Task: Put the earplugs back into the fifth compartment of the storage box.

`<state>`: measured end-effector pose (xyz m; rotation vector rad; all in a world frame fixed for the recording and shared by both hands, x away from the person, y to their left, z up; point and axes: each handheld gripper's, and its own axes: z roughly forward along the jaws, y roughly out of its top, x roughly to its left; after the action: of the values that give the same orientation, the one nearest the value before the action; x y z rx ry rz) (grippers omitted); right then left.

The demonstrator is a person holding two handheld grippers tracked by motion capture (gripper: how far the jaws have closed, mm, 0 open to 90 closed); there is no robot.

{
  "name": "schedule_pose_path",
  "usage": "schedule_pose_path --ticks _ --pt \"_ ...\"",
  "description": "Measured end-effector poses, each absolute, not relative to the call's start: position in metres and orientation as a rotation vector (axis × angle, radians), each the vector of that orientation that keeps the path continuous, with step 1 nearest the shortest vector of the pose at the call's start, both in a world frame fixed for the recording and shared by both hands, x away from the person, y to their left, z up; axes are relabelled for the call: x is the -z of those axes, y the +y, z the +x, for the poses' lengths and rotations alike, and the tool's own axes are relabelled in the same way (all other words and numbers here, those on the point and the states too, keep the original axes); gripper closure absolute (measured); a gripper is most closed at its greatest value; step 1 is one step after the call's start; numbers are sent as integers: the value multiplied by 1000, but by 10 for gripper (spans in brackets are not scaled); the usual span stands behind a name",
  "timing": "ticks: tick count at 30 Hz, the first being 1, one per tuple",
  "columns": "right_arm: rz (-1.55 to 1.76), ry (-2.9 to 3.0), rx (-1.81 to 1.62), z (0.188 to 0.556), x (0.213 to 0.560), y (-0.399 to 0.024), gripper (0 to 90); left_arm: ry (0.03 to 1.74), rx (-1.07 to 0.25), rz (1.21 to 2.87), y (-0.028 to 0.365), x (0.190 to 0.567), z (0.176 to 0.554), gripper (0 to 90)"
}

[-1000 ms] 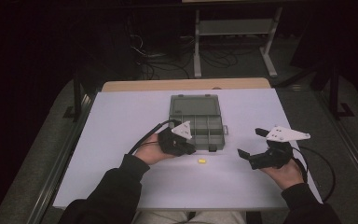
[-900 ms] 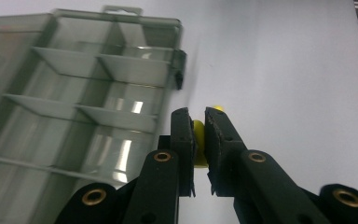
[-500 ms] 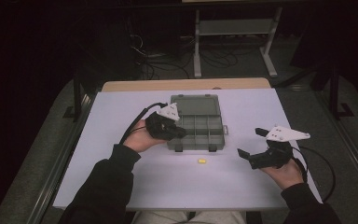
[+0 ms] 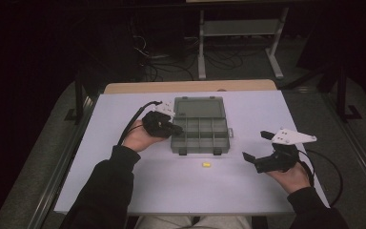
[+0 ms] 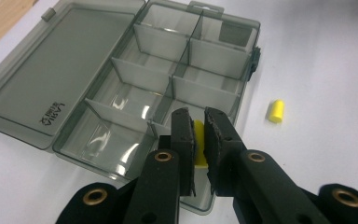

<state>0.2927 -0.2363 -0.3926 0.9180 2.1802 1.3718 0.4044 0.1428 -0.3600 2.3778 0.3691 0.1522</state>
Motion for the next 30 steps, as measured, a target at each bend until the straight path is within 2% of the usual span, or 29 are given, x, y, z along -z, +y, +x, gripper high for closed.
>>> schedule_pose_path --ticks 24,30 --pt "909 2197 -1360 294 394 -234 0 414 -129 2438 138 398 415 823" --pt "912 2204 -1345 294 395 -234 0 447 -98 2438 139 404 419 789"
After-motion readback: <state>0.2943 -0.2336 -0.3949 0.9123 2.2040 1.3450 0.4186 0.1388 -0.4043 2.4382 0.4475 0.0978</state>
